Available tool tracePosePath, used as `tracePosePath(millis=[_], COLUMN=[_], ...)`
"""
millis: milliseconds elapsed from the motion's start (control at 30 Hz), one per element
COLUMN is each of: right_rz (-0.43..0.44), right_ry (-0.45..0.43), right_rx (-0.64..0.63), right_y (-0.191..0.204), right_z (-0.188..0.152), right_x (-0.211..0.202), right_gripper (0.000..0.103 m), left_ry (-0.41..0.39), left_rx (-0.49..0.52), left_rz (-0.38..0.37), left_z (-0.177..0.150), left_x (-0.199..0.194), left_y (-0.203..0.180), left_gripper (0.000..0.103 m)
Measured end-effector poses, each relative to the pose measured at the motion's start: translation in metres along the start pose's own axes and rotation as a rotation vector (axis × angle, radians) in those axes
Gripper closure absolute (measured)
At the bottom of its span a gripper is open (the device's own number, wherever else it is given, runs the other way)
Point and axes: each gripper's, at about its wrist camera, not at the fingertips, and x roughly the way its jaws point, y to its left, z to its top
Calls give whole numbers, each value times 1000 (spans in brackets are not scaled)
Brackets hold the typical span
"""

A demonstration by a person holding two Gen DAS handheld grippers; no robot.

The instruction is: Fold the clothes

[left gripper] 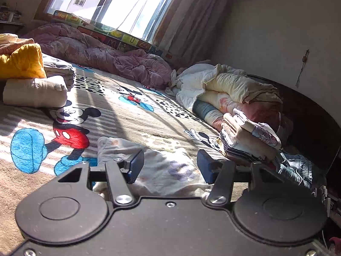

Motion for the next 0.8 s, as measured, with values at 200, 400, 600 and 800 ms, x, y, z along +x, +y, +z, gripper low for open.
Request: tracePosePath(millis=[200, 400, 600, 800], right_rz=[-98, -153, -173, -148], right_ry=[9, 37, 84, 94], right_rx=[-8, 8, -30, -218], right_y=[0, -4, 3, 46], right_z=[2, 14, 21, 27], right_x=[14, 38, 57, 62], right_gripper=[32, 30, 69, 93], left_ry=[81, 220, 276, 356], left_rx=[-15, 69, 115, 102], left_rz=[115, 77, 19, 15], left_z=[-22, -50, -56, -62], left_x=[-45, -60, -60, -52], left_y=[35, 28, 24, 34], left_gripper=[50, 50, 49, 47])
